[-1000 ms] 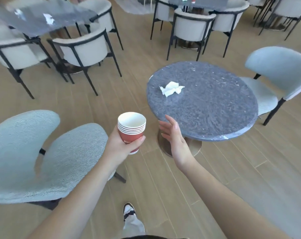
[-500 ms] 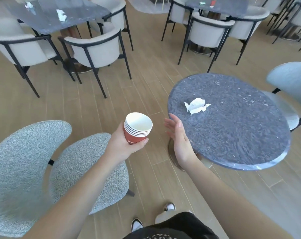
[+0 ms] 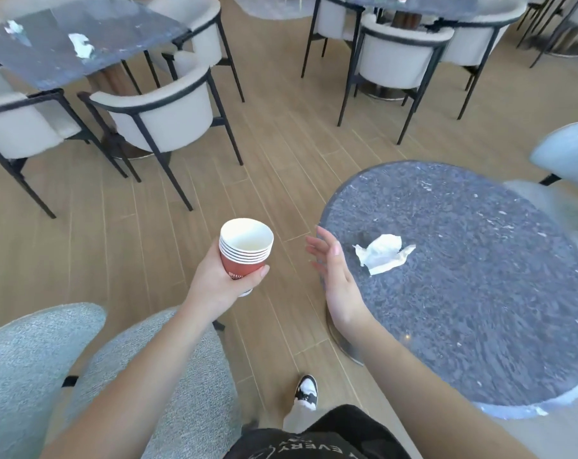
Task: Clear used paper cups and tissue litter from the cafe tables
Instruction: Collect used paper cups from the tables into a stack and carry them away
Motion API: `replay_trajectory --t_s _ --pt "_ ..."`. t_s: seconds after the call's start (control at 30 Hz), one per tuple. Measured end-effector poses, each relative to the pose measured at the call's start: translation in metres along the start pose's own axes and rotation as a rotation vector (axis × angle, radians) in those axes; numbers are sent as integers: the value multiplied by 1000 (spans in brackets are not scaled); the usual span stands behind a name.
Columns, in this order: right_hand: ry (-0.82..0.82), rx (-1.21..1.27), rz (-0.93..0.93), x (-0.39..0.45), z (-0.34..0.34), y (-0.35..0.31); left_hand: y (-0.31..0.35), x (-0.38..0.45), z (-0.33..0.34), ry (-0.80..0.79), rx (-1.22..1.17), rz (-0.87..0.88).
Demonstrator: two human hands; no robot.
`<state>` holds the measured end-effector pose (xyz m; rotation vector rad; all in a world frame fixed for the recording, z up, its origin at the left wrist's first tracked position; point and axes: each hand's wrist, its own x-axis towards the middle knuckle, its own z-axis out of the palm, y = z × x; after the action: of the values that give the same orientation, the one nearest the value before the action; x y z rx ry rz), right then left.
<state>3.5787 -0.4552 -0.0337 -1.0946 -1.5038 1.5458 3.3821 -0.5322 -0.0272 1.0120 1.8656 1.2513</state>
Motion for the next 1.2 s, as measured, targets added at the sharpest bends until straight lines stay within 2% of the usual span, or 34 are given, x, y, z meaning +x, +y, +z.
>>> replay_trajectory --t_s 0.23,0.53,1.0,1.2 --pt "1 1 -7 88 -8 -15 24 82 26 -20 -29 14" --pt "-66 -39 -23 192 25 -32 27 194 9 -23 -10 26" --pt "80 -94 -147 426 103 -99 78 448 -57 -162 -58 191" --pt "121 -78 -139 485 98 -116 100 527 -38 -228 -81 251"
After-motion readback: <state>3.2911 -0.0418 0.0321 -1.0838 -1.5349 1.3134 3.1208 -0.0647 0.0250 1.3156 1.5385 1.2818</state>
